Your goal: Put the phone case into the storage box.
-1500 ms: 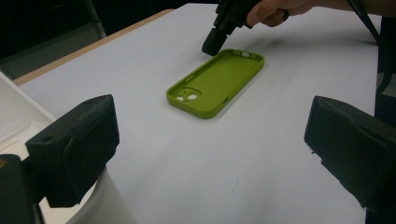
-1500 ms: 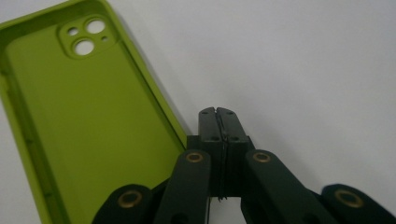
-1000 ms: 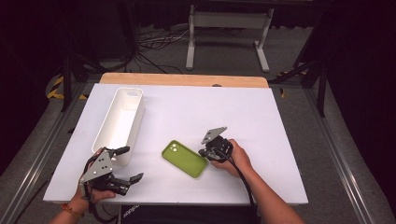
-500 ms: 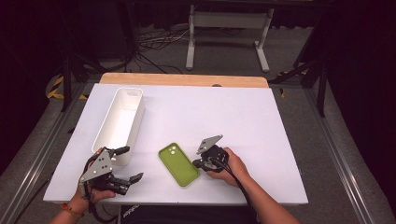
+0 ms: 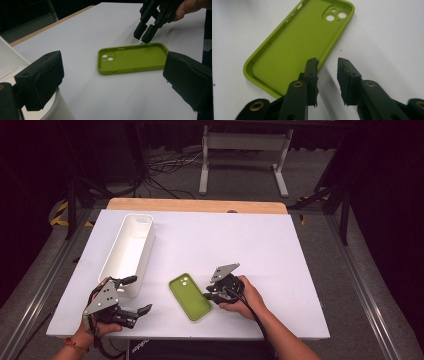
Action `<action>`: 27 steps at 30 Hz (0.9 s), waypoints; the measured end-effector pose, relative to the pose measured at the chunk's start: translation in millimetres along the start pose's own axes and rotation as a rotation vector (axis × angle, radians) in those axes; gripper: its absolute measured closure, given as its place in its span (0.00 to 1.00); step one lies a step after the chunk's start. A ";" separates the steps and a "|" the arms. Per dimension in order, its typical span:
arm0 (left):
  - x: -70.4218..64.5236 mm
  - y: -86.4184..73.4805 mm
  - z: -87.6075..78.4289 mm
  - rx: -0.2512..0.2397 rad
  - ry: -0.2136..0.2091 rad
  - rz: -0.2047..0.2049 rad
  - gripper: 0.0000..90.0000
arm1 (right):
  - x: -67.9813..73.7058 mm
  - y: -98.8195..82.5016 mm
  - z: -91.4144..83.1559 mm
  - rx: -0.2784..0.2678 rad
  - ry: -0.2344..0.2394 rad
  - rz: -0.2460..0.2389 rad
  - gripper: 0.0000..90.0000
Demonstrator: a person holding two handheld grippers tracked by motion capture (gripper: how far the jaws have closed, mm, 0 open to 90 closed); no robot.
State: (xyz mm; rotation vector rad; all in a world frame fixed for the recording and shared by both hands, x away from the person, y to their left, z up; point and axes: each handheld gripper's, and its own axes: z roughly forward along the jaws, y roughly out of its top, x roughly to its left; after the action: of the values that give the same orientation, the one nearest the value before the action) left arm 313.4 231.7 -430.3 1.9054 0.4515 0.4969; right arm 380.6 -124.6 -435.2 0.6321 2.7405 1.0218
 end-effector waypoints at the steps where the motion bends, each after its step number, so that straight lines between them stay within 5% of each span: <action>1: 0.4 0.5 -1.2 0.001 0.005 0.001 0.04 | 0.3 6.0 -1.7 -0.011 -0.019 0.008 0.65; 10: 1.7 1.0 -3.3 -0.004 0.009 -0.001 0.04 | -4.6 41.3 8.7 0.023 -0.078 0.030 0.28; 14: 1.7 1.3 -3.7 -0.002 0.009 0.001 0.04 | -9.1 56.4 20.2 0.066 -0.082 0.042 0.23; 22: 1.8 1.1 -5.0 -0.002 0.001 -0.003 0.04 | -20.7 83.8 42.7 0.154 -0.096 0.106 0.23; 27: 2.1 1.2 -5.5 0.003 -0.005 0.003 0.04 | -29.2 89.8 56.2 0.222 -0.080 0.128 0.45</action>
State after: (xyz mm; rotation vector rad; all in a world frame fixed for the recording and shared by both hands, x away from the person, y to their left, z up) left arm 312.4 236.6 -426.9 1.9102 0.4468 0.4938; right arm 452.7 -43.2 -419.4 0.8721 2.7952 0.7018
